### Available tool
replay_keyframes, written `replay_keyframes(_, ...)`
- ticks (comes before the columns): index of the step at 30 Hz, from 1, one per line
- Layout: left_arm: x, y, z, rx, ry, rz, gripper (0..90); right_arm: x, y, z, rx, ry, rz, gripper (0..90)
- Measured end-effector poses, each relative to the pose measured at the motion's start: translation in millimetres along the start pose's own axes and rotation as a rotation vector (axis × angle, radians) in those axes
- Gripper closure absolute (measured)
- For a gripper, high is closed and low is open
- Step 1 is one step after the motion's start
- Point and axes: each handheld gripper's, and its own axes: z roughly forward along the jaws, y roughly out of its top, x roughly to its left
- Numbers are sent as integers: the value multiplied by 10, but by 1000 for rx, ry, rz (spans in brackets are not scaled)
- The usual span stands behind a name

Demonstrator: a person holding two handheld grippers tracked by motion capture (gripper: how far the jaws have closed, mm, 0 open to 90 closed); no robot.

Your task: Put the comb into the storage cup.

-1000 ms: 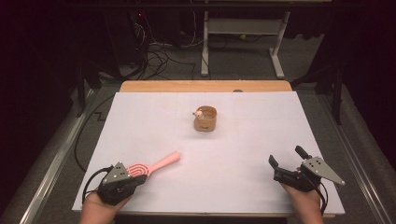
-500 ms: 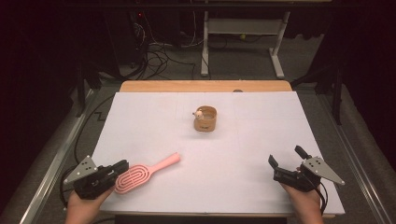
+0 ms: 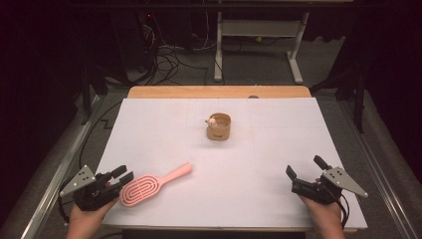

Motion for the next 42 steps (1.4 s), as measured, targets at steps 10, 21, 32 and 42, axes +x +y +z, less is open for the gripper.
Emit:
replay_keyframes(10, 13, 0, -14, -24, 10, 6, 342, 46, 9, 4, -14, 31, -14, 6)
replay_keyframes(21, 1, 31, 5, -23, 103, -2, 0, 70, 11, 15, -11, 37, -23, 5)
replay_keyframes(32, -81, 70, 69, 0, 35, 61, 0, 62, -14, 33, -2, 44, -15, 6)
replay_keyframes(42, -195, 275, 154, 198, 53, 147, 0, 72, -16, 17, 2, 42, -23, 6)
